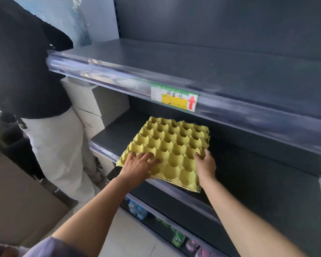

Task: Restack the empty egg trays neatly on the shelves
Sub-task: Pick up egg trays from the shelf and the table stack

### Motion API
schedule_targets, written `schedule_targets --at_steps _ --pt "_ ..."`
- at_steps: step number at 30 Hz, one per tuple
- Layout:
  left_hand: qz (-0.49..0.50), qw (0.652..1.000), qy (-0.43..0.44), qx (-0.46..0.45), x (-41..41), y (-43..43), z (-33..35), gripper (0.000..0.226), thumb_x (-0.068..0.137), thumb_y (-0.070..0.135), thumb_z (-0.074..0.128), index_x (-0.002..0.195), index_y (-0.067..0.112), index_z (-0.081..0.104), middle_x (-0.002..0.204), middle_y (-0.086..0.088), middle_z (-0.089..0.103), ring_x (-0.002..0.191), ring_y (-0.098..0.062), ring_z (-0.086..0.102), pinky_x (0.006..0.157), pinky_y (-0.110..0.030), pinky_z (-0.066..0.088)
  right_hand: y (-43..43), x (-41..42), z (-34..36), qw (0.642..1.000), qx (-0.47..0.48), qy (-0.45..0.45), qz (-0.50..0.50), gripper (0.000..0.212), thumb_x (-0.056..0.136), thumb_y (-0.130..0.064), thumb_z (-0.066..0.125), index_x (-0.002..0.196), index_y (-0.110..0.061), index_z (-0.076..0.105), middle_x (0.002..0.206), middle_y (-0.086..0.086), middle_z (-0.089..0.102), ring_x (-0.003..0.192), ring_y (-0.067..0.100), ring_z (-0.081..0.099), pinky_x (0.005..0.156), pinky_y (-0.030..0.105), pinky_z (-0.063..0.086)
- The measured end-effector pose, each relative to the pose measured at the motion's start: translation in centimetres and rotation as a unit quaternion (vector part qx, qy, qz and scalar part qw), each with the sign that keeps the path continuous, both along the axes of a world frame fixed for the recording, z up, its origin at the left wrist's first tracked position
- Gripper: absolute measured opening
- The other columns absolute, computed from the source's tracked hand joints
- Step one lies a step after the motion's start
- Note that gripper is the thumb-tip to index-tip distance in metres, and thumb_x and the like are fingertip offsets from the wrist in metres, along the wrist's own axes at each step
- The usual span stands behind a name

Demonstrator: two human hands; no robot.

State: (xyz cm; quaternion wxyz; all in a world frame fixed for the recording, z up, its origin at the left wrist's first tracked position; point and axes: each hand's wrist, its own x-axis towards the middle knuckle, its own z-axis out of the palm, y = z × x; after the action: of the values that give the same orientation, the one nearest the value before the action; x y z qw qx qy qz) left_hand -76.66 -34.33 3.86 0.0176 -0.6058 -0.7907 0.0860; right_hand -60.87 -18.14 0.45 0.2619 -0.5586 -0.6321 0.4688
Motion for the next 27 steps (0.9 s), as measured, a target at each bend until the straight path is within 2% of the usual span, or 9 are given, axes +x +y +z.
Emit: schedule_targets --at_steps 4,6,8,11,14,17,19,22,27 --pt "-0.035 0.997 -0.038 -0.052 -5.1 2.2 -1.0 0.064 0.092 0.036 0.052 0.145 0.042 0.016 0.151 0.004 0.022 0.137 -0.02 0.025 0.109 -0.042 0.021 -1.8 -3.8 -0.5 0.981 0.028 -0.172 0.089 0.059 0.092 -0.045 0.054 0.145 -0.027 0.035 0.154 0.011 0.02 0.136 0.034 0.031 0.102 0.051 0.043" --pt "-0.045 0.997 -0.037 -0.057 -6.5 3.0 -1.5 0.063 0.093 0.036 0.05 0.145 0.042 0.015 0.15 0.005 0.022 0.137 -0.019 0.025 0.107 -0.042 0.023 -3.5 -5.1 -0.4 0.943 0.093 -0.286 0.145 0.057 0.092 -0.055 0.046 0.143 -0.033 0.038 0.158 0.003 0.011 0.142 0.033 0.019 0.109 0.049 0.033" --pt "-0.055 0.997 -0.03 -0.036 -7.8 3.6 -1.9 0.062 0.093 0.039 0.049 0.146 0.042 0.015 0.149 0.006 0.025 0.135 -0.019 0.027 0.103 -0.041 0.025 -5.2 -6.1 -0.5 0.903 0.181 -0.339 0.192 0.057 0.091 -0.059 0.043 0.142 -0.035 0.038 0.159 0.0 0.008 0.144 0.032 0.012 0.112 0.049 0.026" --pt "-0.06 0.997 -0.034 -0.019 -9.8 4.2 -2.9 0.062 0.093 0.044 0.047 0.146 0.043 0.014 0.149 0.005 0.023 0.136 -0.019 0.024 0.101 -0.039 0.027 -6.3 -7.0 -2.0 0.867 0.257 -0.344 0.252 0.049 0.093 -0.043 0.051 0.14 -0.03 0.044 0.158 0.009 0.017 0.143 0.038 0.015 0.111 0.056 0.026" --pt "-0.042 0.996 -0.068 -0.031 -11.9 4.2 -4.2 0.063 0.094 0.037 0.047 0.146 0.043 0.011 0.152 0.004 0.018 0.139 -0.019 0.02 0.105 -0.039 0.026 -6.5 -8.8 -3.1 0.856 0.246 -0.359 0.281 0.039 0.098 -0.029 0.049 0.136 -0.024 0.048 0.158 0.011 0.017 0.146 0.037 0.009 0.114 0.058 0.019" --pt "-0.032 0.995 -0.088 -0.027 -13.4 4.0 -4.8 0.064 0.094 0.032 0.049 0.146 0.041 0.012 0.152 0.002 0.017 0.139 -0.018 0.02 0.107 -0.039 0.027 -6.5 -10.6 -3.4 0.848 0.246 -0.372 0.287 0.036 0.101 -0.028 0.042 0.136 -0.023 0.045 0.16 0.008 0.008 0.147 0.033 -0.002 0.115 0.057 0.01" --pt "-0.03 0.995 -0.092 -0.027 -14.6 3.7 -4.8 0.065 0.093 0.037 0.051 0.146 0.041 0.014 0.151 0.003 0.019 0.139 -0.018 0.02 0.106 -0.038 0.027 -6.5 -11.7 -3.5 0.845 0.244 -0.37 0.299 0.035 0.101 -0.027 0.041 0.136 -0.022 0.045 0.16 0.009 0.005 0.147 0.032 -0.005 0.115 0.057 0.009" --pt "-0.024 0.994 -0.1 -0.039 -16.5 2.9 -4.6 0.066 0.089 0.048 0.053 0.145 0.043 0.018 0.15 0.003 0.022 0.138 -0.018 0.022 0.106 -0.037 0.028 -6.9 -12.9 -3.6 0.843 0.255 -0.356 0.312 0.034 0.1 -0.025 0.044 0.134 -0.02 0.047 0.159 0.011 0.009 0.147 0.034 0.0 0.115 0.06 0.013" --pt "-0.025 0.992 -0.106 -0.06 -17.7 1.2 -4.4 0.068 0.091 0.043 0.051 0.147 0.04 0.013 0.154 0.0 0.015 0.141 -0.021 0.016 0.109 -0.039 0.024 -8.0 -14.1 -3.3 0.837 0.252 -0.363 0.322 0.039 0.099 -0.029 0.044 0.138 -0.023 0.042 0.159 0.009 0.011 0.145 0.033 0.009 0.115 0.054 0.018"
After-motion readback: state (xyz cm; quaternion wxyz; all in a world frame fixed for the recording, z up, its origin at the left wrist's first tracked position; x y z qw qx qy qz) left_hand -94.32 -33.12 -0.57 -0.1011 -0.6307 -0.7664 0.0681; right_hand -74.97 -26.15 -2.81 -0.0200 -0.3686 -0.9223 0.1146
